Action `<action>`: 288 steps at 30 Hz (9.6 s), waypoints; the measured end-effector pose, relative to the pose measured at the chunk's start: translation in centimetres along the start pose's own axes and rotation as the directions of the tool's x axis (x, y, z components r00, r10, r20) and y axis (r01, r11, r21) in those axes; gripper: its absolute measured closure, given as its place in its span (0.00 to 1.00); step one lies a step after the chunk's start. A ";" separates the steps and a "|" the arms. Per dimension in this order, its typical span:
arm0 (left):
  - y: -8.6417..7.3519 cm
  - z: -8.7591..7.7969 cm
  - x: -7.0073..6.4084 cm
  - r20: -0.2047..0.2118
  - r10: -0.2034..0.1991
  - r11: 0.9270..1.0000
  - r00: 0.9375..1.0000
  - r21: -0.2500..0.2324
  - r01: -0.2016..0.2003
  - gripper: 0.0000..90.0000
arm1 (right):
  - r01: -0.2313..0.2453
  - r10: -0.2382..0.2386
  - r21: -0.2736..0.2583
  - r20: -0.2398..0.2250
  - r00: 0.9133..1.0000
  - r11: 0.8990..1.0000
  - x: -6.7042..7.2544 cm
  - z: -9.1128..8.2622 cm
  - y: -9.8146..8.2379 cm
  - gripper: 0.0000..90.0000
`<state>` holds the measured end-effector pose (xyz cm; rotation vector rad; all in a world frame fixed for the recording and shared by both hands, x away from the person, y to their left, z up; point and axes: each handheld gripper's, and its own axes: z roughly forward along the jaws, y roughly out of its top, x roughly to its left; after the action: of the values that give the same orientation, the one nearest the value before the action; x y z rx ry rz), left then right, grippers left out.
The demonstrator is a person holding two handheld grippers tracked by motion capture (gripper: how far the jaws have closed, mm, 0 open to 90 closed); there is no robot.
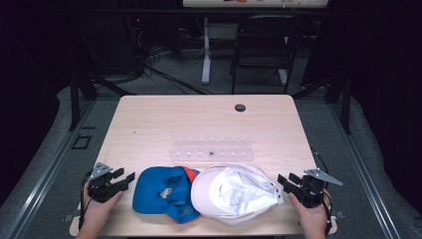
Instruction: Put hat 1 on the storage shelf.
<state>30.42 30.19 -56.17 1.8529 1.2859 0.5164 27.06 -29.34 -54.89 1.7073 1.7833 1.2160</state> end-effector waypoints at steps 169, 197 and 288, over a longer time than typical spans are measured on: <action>0.1 -0.6 -0.4 -0.012 -0.005 0.999 1.000 0.045 0.005 0.55 | -0.031 0.323 0.632 -0.353 0.878 0.774 11.0 -1.4 15.4 0.89; 0.3 -0.8 -0.8 0.008 0.002 0.999 1.000 0.035 -0.003 0.56 | -0.125 0.387 0.570 -0.367 0.846 0.812 10.2 -3.9 19.8 0.89; 10.5 6.1 -13.8 0.215 0.402 0.915 0.890 -0.066 -0.397 0.90 | -0.376 0.628 0.519 -0.488 0.606 0.767 19.4 8.8 24.5 0.89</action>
<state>35.35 13.64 -49.84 2.1021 0.7452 0.5119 45.11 -11.12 -34.98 2.3416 2.0490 2.0294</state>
